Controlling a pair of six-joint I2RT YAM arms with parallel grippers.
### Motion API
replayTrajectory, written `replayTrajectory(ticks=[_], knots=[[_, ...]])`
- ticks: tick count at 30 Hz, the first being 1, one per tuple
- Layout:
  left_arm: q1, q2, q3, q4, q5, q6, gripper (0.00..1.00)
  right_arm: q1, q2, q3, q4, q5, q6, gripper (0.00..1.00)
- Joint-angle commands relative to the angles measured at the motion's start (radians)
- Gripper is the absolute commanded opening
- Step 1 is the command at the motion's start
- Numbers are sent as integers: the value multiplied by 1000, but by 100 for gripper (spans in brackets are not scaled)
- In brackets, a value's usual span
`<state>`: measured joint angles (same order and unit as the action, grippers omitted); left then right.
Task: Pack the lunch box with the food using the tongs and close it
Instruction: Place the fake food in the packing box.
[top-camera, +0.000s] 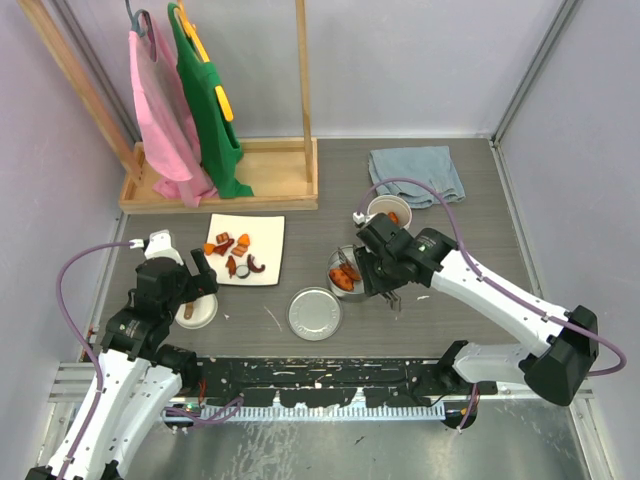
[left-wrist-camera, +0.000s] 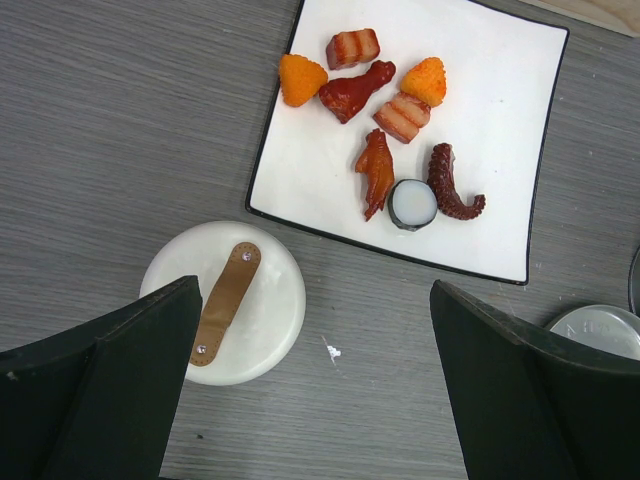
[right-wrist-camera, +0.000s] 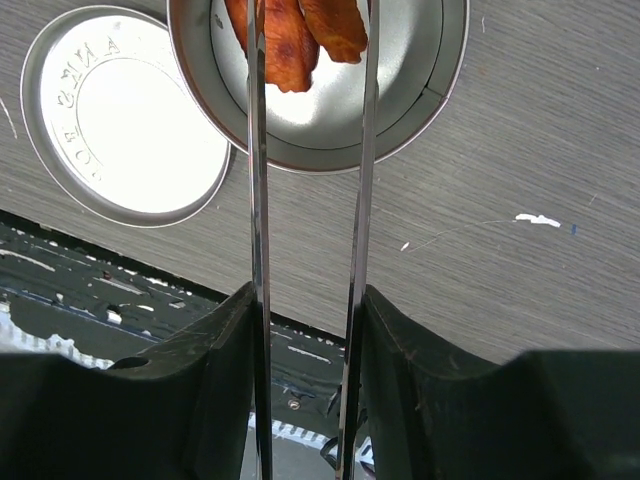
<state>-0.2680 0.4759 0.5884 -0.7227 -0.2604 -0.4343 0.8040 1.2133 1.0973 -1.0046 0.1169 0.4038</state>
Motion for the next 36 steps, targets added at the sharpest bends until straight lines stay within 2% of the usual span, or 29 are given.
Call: replayTrajectory(ticks=[1, 9, 15, 22, 36], knots=[[4, 0, 16, 33, 6, -3, 98, 3, 6, -19, 4, -9, 6, 46], [4, 5, 16, 34, 9, -3, 98, 2, 70, -36, -18, 44, 3, 45], [4, 5, 16, 34, 7, -3, 98, 2, 39, 9, -17, 76, 5, 41], [4, 5, 16, 33, 9, -3, 98, 2, -11, 62, 7, -16, -4, 44], [5, 0, 16, 35, 9, -3, 98, 3, -19, 221, 25, -70, -6, 44]])
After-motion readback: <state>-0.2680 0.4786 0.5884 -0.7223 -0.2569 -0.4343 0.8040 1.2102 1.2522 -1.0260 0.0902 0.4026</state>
